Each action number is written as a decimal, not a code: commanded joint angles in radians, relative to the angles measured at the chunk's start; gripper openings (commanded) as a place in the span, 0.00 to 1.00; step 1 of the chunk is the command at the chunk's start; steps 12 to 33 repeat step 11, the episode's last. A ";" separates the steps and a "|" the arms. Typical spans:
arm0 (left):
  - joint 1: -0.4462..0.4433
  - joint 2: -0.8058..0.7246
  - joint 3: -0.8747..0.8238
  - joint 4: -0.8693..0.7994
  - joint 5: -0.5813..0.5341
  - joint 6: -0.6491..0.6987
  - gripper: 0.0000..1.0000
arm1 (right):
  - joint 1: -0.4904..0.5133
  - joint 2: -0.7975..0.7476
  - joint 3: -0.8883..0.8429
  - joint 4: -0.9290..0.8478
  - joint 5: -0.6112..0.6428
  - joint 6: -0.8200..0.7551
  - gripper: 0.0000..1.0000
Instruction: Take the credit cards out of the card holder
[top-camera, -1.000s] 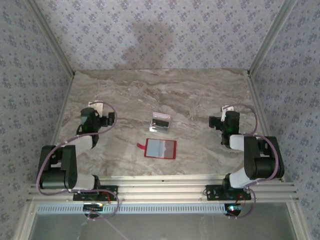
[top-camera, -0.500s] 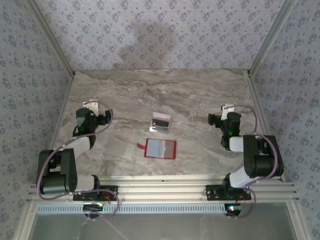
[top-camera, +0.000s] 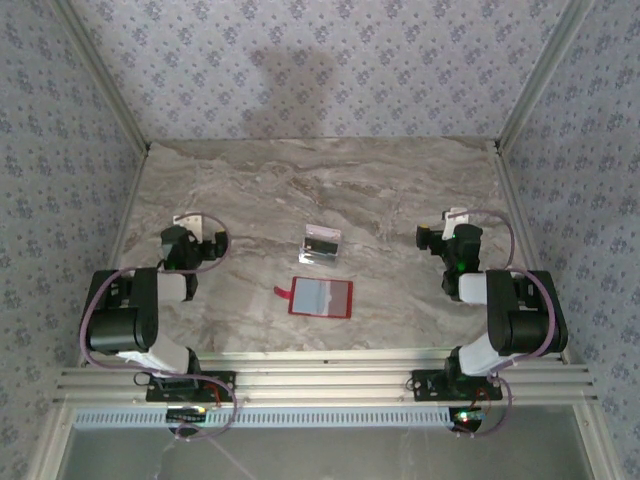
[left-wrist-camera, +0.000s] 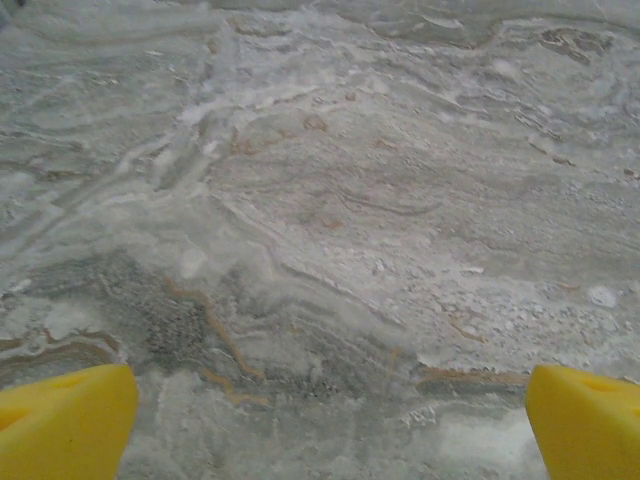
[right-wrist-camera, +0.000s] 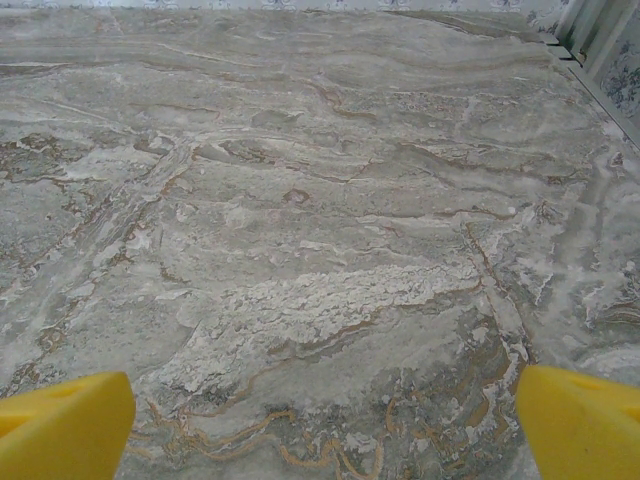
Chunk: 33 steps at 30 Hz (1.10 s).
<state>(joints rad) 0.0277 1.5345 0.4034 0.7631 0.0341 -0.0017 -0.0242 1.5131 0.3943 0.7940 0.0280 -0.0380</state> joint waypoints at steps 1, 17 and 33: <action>-0.022 0.001 0.007 0.055 -0.075 -0.006 0.99 | -0.007 0.010 -0.006 0.025 -0.010 0.010 1.00; -0.022 0.001 0.006 0.056 -0.076 -0.008 1.00 | -0.008 0.012 -0.004 0.025 -0.010 0.011 1.00; -0.022 0.001 0.006 0.056 -0.076 -0.008 1.00 | -0.008 0.012 -0.004 0.025 -0.010 0.011 1.00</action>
